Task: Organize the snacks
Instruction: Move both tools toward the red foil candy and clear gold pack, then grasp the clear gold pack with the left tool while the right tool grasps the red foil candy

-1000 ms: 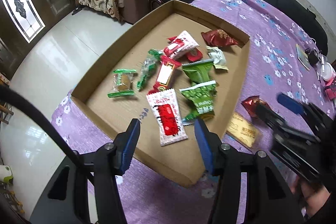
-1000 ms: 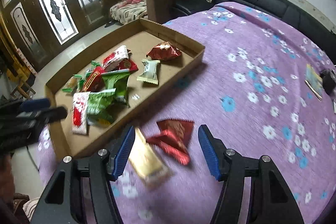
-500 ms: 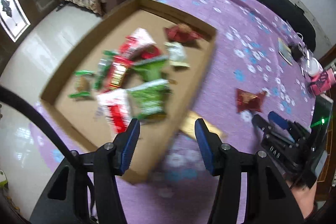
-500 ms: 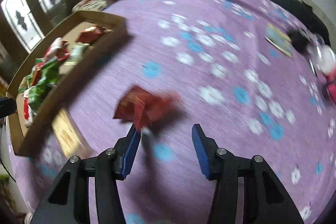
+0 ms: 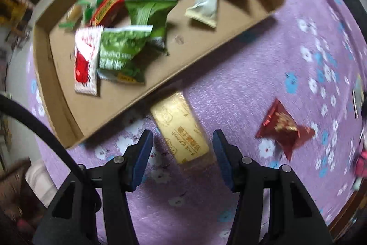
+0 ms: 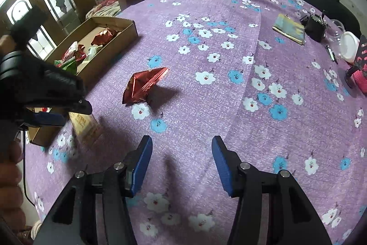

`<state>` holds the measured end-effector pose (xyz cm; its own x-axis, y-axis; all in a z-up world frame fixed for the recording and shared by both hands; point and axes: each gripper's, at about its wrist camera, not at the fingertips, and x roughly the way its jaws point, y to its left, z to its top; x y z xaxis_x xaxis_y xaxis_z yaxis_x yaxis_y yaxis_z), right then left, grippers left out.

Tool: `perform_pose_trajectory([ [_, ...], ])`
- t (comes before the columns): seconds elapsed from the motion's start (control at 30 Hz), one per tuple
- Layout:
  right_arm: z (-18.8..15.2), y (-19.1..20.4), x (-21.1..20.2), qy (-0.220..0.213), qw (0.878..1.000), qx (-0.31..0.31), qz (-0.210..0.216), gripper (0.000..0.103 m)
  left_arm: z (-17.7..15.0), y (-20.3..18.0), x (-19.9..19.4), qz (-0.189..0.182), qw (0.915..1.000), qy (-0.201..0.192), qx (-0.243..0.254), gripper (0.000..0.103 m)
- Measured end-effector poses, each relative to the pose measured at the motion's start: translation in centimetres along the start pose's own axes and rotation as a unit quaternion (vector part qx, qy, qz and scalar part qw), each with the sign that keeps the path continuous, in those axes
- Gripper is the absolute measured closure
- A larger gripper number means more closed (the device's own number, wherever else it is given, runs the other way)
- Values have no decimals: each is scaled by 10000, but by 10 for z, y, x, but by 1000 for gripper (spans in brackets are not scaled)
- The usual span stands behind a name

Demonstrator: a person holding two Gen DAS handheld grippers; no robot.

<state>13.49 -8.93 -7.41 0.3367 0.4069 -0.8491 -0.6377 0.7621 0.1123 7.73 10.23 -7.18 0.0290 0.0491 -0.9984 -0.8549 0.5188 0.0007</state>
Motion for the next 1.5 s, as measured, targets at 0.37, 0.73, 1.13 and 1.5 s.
perform_pose_trajectory([
  [0.37,61,30,10,-509,9925,-949,574,43,2,9,11,-84,9997,225,64,46],
  [0.73,71,44,63,265,9864,-1615,-163,47,5,3,13,-176,9992,309,183,35],
  [1.13,30,-37,27,446,9962,-377,-640,47,-43,-40,3,-124,9844,83,1754,29],
  [1.5,9,-34,6,45,9923,-1109,-553,36,-26,-35,5,-278,9825,342,1807,25],
])
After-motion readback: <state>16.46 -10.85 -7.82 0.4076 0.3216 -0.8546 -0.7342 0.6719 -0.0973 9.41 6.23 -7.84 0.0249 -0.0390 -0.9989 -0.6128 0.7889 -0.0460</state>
